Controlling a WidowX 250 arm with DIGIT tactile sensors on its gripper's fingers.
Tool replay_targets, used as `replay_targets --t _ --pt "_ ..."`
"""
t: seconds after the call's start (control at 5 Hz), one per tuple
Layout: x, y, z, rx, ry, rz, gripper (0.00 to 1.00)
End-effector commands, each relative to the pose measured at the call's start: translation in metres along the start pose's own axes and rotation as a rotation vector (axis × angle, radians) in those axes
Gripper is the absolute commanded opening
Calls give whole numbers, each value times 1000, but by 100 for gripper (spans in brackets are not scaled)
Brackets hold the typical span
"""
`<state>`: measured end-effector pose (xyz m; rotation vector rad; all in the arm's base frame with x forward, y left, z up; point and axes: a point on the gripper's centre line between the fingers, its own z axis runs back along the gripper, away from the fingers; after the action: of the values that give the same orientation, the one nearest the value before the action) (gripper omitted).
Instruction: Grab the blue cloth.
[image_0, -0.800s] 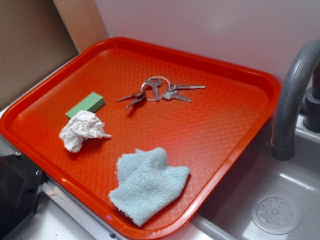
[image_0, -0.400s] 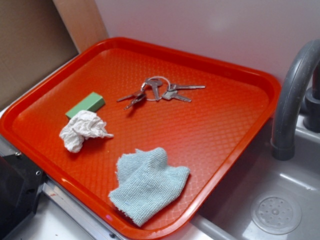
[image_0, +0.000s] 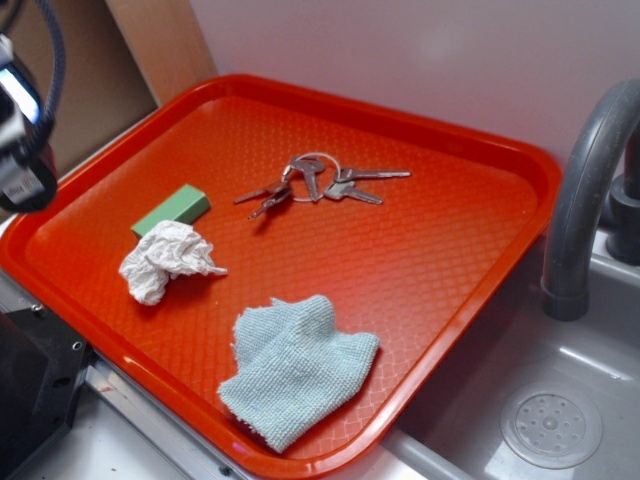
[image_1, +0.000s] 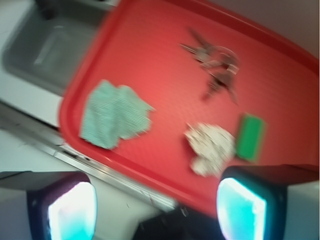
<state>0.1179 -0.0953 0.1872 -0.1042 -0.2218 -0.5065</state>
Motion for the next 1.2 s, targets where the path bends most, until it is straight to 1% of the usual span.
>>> replay_targets --t 0.0,0.8,1.0 --pt "0 -14 -30 -52 -58 -195 100" --pt "0 -14 -30 -52 -58 -195 100" --pt "14 -21 -68 -34 -55 -143 100"
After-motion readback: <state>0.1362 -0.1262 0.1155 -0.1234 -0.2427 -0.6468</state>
